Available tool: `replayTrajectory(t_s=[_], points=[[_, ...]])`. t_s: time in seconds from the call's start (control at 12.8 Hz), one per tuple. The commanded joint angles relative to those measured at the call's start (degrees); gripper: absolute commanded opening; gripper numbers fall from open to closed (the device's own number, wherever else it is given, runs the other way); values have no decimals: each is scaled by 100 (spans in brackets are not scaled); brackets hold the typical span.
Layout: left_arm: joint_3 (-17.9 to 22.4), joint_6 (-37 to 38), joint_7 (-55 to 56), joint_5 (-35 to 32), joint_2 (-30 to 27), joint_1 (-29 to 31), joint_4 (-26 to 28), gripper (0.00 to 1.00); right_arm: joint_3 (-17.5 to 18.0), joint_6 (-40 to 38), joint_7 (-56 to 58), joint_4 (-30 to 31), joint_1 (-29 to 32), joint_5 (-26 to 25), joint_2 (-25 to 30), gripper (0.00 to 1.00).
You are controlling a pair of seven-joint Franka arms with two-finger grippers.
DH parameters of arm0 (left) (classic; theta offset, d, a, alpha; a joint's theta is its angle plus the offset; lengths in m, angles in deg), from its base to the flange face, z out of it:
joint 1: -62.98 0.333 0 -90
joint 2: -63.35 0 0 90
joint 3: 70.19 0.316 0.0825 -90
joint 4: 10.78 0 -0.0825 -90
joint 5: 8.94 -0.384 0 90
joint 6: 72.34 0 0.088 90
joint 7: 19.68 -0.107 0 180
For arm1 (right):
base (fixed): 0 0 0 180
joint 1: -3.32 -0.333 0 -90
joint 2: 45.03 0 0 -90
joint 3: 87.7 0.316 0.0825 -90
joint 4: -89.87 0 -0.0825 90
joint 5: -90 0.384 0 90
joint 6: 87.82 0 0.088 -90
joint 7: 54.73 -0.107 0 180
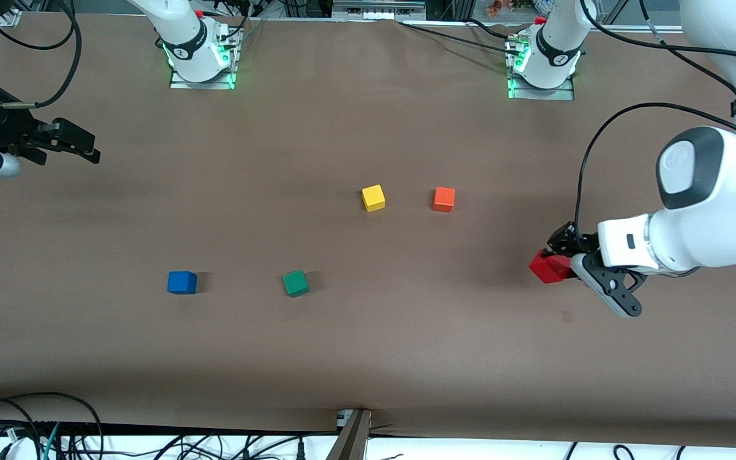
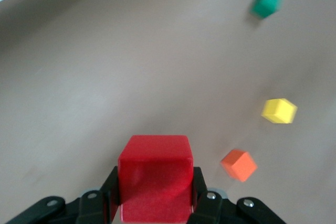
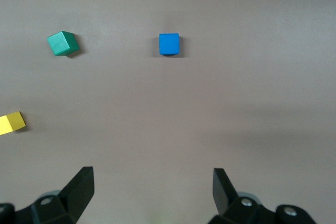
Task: Pass red block to right arm, stack on blue
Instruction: 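Lift the red cube with the left gripper toward the table middle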
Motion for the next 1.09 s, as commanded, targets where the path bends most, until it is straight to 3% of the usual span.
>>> replayTrajectory(t_s=[0.0, 0.39, 0.78, 1.01], points=[[-20, -76, -1039, 1304, 94, 118, 125, 0, 24, -57, -24, -118, 24, -8, -42, 100], [-73, -287, -3261, 3546, 419, -22, 432, 0, 24, -22, -33, -118, 24, 1, -42, 100], [-91, -742, -5334, 5322, 823, -671, 494, 0, 24, 365, 90, -118, -108, 18, -288, 100], [-91, -1174, -6330, 5869, 1016, -1033, 494, 0, 33, 251, 134, -109, -309, 10, -297, 100]])
